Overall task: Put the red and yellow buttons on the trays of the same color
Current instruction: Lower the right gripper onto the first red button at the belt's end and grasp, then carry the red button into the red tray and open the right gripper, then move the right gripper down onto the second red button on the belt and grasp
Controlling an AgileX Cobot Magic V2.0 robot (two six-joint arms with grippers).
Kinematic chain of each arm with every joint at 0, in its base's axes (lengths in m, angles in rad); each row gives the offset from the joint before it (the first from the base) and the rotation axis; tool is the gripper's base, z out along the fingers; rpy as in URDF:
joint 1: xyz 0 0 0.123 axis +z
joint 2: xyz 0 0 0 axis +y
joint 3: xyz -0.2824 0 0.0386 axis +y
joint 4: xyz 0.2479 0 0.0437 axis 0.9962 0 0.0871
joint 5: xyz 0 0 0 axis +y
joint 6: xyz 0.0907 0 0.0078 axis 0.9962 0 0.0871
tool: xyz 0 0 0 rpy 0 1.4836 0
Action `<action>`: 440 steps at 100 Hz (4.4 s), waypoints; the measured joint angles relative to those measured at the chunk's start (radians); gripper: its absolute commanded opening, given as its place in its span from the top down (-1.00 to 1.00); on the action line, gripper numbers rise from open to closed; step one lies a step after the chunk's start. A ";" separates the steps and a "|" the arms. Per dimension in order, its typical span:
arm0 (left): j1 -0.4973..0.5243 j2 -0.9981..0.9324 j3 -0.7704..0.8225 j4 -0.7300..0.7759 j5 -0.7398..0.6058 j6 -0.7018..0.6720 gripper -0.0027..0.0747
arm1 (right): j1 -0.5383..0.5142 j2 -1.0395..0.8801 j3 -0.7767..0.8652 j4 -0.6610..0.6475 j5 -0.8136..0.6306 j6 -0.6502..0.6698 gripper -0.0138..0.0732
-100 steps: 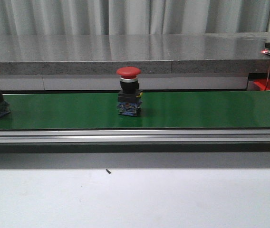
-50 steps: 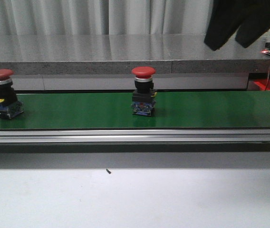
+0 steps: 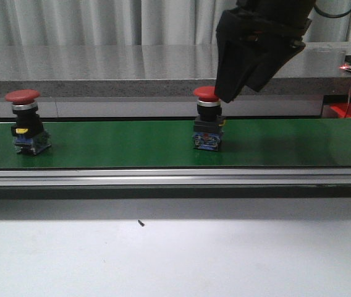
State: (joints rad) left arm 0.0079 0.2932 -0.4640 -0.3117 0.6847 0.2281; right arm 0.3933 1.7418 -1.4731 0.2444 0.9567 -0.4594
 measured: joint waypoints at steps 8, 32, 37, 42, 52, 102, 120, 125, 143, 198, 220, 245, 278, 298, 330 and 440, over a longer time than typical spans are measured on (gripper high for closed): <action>0.000 0.000 0.000 0.000 0.000 0.000 0.98 | 0.000 0.024 -0.017 0.007 -0.004 0.000 -0.55; 0.000 0.000 0.000 0.000 0.000 0.000 0.98 | 0.000 0.070 -0.026 0.017 -0.045 -0.002 -0.53; 0.000 0.000 0.000 0.000 0.000 0.000 0.98 | 0.000 0.073 -0.029 0.017 -0.046 -0.002 -0.43; 0.000 0.000 0.000 0.000 0.000 0.000 0.98 | 0.000 0.074 -0.029 0.017 -0.050 -0.002 -0.23; 0.000 0.000 0.000 0.000 0.000 0.000 0.98 | 0.000 0.074 -0.029 0.017 -0.053 -0.002 0.17; 0.000 0.000 0.000 0.000 0.000 0.000 0.98 | -0.115 -0.003 -0.031 0.022 -0.065 -0.004 0.41; 0.000 0.000 0.000 0.000 0.000 0.002 0.98 | -0.280 -0.047 -0.030 0.022 -0.067 -0.004 0.41; 0.000 0.000 0.000 0.000 0.000 0.002 0.98 | -0.325 -0.047 -0.030 0.022 -0.067 -0.004 0.41; 0.000 0.000 0.000 0.000 0.000 0.002 0.98 | -0.481 -0.047 -0.030 0.022 -0.093 0.000 0.41; 0.000 0.000 0.000 0.000 0.000 0.002 0.98 | -0.755 -0.004 -0.030 0.022 -0.272 0.128 0.41; 0.000 0.000 0.000 0.000 0.000 0.002 0.98 | -0.791 0.085 -0.030 0.022 -0.289 0.148 0.41; 0.000 0.000 0.000 0.000 0.000 0.002 0.98 | -0.797 0.185 -0.030 0.025 -0.331 0.161 0.41; 0.000 0.000 0.000 0.000 0.000 0.002 0.98 | -0.797 0.250 -0.030 0.030 -0.359 0.165 0.40; 0.000 0.000 0.000 0.000 0.000 0.002 0.98 | -0.797 0.271 -0.033 0.035 -0.368 0.166 0.17; 0.000 0.000 0.000 0.000 0.000 0.002 0.98 | -0.797 0.276 -0.035 0.039 -0.376 0.166 -0.25; 0.000 0.000 0.000 0.000 0.000 0.004 0.98 | -0.712 0.010 -0.023 0.047 -0.299 0.151 -0.27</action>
State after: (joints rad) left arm 0.0079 0.2932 -0.4640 -0.3117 0.6847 0.2316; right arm -0.3189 1.7514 -1.4965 0.2909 0.6578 -0.3086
